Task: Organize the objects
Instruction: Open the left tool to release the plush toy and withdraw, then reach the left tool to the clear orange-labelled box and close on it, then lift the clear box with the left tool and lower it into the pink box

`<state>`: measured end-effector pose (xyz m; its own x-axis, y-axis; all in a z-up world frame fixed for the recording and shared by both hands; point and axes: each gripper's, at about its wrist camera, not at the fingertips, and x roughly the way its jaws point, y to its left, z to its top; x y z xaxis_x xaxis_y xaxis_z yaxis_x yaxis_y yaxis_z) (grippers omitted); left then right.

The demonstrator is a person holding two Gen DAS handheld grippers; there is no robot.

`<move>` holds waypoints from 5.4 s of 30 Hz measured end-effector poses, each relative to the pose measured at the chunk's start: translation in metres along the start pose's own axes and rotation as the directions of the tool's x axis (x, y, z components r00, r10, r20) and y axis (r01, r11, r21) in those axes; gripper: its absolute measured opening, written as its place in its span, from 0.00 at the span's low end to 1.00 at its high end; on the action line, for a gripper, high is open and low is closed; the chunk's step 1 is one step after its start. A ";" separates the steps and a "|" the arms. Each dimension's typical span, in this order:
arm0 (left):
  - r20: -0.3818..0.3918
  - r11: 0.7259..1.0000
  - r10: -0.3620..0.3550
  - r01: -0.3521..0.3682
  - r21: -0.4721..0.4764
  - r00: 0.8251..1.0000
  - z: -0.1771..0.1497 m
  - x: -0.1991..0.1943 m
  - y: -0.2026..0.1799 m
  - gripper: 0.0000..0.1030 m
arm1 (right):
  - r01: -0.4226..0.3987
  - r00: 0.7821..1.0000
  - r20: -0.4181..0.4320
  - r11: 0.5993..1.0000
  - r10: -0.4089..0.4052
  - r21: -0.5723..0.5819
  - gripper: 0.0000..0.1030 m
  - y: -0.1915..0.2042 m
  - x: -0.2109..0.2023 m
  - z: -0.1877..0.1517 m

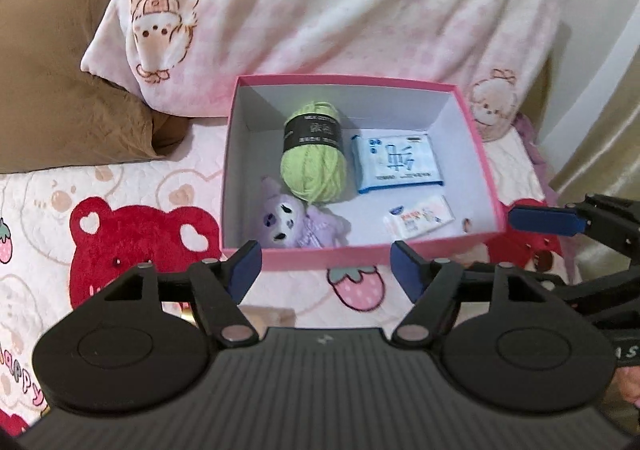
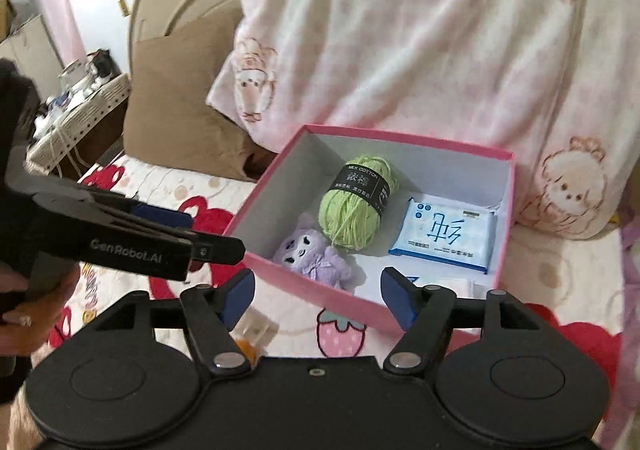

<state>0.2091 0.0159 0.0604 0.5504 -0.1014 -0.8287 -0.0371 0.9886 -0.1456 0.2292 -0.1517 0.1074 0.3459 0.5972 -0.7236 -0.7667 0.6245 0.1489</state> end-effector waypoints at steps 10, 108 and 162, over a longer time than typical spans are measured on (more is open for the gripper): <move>0.008 0.998 -0.056 0.056 0.020 0.998 -0.015 -0.044 -0.025 0.79 | 0.022 1.000 0.004 0.995 -0.021 -0.102 0.81 0.007 -0.065 -0.024; 0.110 0.923 -0.349 0.361 -0.132 0.931 -0.111 0.041 -0.050 0.46 | 0.136 0.987 0.110 0.972 -0.117 -0.192 0.88 0.018 0.030 -0.126; 0.050 0.866 -0.339 0.333 -0.373 0.939 0.067 0.209 -0.013 0.46 | 0.211 0.939 -0.186 0.910 -0.291 -0.358 0.55 -0.059 0.189 0.065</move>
<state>0.3806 -0.0105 -0.0743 0.5713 -0.4253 -0.7019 -0.1598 0.7812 -0.6035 0.3748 -0.0426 0.0058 0.4469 0.2854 -0.8478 -0.8180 0.5139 -0.2582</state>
